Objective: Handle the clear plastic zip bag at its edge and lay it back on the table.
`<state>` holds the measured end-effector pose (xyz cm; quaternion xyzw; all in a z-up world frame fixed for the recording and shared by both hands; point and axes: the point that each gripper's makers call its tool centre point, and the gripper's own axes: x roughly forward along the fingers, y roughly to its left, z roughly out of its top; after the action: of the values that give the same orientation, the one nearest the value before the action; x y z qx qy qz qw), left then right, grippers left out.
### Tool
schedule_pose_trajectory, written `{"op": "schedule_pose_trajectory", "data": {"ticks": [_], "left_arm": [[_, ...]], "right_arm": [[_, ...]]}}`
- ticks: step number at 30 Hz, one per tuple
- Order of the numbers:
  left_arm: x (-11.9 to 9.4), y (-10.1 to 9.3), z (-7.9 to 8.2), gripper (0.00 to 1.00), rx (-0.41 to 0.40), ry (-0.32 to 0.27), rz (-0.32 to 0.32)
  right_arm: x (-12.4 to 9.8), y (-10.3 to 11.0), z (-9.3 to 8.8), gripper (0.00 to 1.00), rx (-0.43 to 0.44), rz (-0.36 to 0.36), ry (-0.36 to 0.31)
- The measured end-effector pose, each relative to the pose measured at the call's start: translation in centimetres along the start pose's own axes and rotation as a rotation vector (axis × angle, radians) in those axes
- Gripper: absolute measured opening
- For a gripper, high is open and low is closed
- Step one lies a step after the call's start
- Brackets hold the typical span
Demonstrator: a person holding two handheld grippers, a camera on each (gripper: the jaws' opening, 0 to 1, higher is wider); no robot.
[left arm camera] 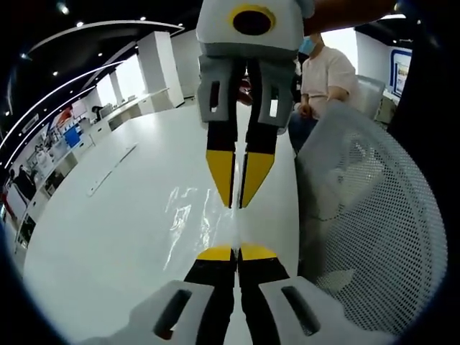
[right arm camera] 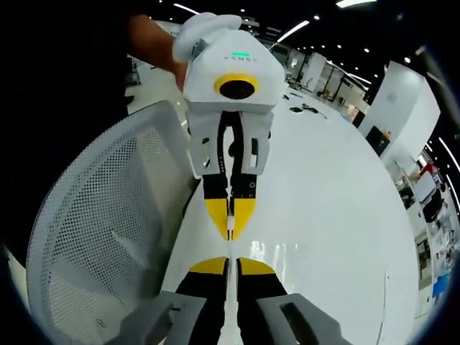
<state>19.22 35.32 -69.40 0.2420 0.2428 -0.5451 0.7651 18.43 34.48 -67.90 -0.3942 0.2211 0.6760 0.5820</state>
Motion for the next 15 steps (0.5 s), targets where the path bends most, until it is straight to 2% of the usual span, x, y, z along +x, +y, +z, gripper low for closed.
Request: {"op": "schedule_pose_trajectory", "data": {"ticks": [7,10,15], "left_arm": [[-0.08,0.05,0.37,0.0,-0.011,-0.016,0.004],[-0.05,0.0,0.35,0.0,-0.009,-0.009,0.004],[-0.09,0.19,0.28,0.0,-0.008,-0.007,0.01]], "right_arm": [[0.54,0.2,0.25,0.0,-0.003,0.006,0.0],[0.73,0.1,0.28,0.0,-0.029,-0.008,0.008],[0.74,0.03,0.3,0.0,-0.024,-0.017,0.014]]}}
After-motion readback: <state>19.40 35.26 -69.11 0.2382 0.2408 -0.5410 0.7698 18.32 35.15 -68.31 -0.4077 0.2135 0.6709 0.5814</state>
